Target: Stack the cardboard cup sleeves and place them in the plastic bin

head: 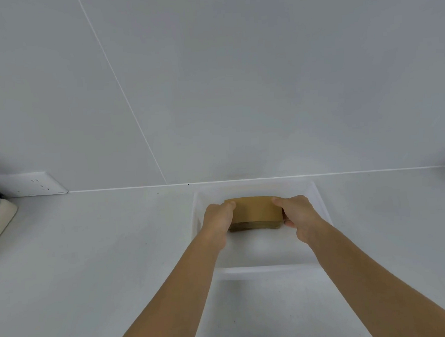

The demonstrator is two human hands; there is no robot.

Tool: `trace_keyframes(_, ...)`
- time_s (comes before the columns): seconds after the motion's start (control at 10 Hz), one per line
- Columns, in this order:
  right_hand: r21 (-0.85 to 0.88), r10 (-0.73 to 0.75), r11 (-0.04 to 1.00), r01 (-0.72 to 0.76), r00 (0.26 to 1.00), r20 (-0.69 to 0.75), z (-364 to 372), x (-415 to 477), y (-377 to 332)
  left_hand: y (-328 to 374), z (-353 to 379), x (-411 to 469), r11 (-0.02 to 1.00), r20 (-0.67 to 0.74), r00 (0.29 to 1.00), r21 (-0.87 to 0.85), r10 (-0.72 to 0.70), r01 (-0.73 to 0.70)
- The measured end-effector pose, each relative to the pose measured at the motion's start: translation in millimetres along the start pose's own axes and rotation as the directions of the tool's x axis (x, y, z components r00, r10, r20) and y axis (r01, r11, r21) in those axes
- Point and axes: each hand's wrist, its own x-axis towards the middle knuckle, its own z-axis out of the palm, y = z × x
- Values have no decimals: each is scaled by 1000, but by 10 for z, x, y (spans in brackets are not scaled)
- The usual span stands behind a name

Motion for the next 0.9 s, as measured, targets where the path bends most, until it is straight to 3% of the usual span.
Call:
trace_keyframes(0.6, -31, -17, 999, 18, 1000, 19, -24, -80, -81, 69, -75, -110, 1000, 95, 995, 14, 8, -9)
trace_keyframes(0.7, -104, -77, 992, 74, 997, -22, -116, -146, -187, 160, -157, -203, 997, 126, 991, 51, 42, -49)
trace_keyframes(0.8, -121, -157, 979, 162, 987, 43, -262, -340, -390, 338, -285, -369, 986, 115, 984, 81, 134, -143)
trace_keyframes(0.9, -138, -300, 942, 306, 952, 64, -470, -637, -576, 492, -424, -606, 945, 58, 951, 105, 305, -309)
